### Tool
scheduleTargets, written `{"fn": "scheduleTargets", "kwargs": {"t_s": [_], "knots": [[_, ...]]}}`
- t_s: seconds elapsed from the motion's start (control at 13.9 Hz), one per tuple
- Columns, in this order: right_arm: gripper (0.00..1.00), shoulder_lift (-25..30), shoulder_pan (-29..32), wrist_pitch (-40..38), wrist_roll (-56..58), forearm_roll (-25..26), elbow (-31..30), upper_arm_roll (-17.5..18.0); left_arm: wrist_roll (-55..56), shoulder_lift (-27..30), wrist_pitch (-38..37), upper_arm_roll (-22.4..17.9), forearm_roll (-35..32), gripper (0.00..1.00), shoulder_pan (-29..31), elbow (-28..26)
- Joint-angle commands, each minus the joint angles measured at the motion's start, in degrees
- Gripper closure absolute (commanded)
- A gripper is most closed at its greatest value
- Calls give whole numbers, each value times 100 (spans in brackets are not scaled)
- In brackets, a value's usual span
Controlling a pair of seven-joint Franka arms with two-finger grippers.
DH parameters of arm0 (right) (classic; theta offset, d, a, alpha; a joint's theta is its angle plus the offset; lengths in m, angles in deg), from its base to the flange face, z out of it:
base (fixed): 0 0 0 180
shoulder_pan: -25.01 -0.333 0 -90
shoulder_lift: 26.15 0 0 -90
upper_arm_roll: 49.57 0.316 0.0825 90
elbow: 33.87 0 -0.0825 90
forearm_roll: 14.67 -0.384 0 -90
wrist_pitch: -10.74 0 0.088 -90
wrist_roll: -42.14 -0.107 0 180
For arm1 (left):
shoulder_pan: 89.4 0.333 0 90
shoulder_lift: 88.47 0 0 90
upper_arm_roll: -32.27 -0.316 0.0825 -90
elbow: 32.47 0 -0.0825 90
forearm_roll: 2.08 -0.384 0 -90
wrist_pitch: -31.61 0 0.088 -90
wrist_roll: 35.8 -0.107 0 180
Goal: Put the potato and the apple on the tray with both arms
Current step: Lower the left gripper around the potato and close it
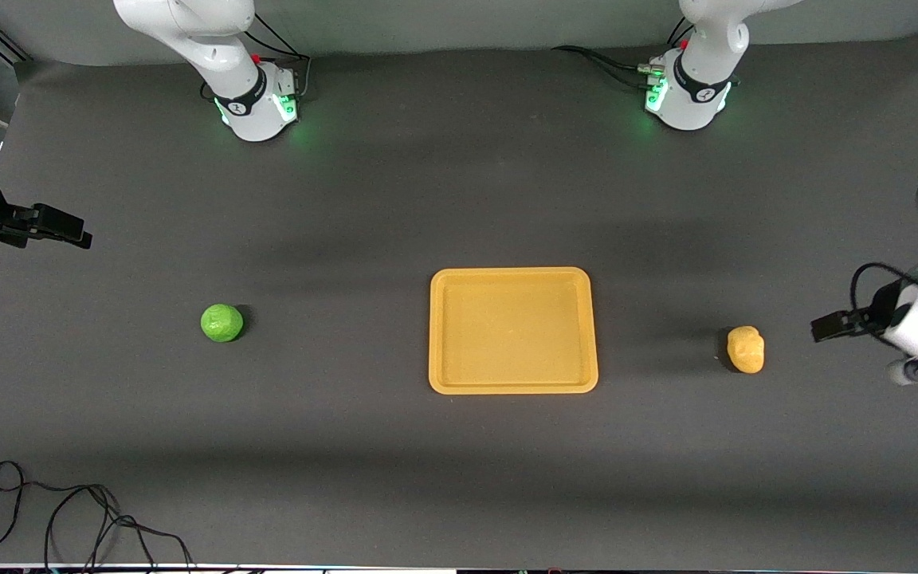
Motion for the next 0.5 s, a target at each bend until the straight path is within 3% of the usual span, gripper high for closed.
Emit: {"fn": "scheduleTargets", "kwargs": {"t_s": [0.0,0.22,0.43], "knots": [[0,1,-55,77,-68,31,14,-62,-397,-607,163,-3,-101,0,-117,139],[0,1,-63,218,-120,22,5,-62,-514,-1126,952,-11,-100,0,-144,43],[0,-8,-63,262,-59,22,-21,-62,-523,-1399,1165,-20,-109,0,-143,-159]]}}
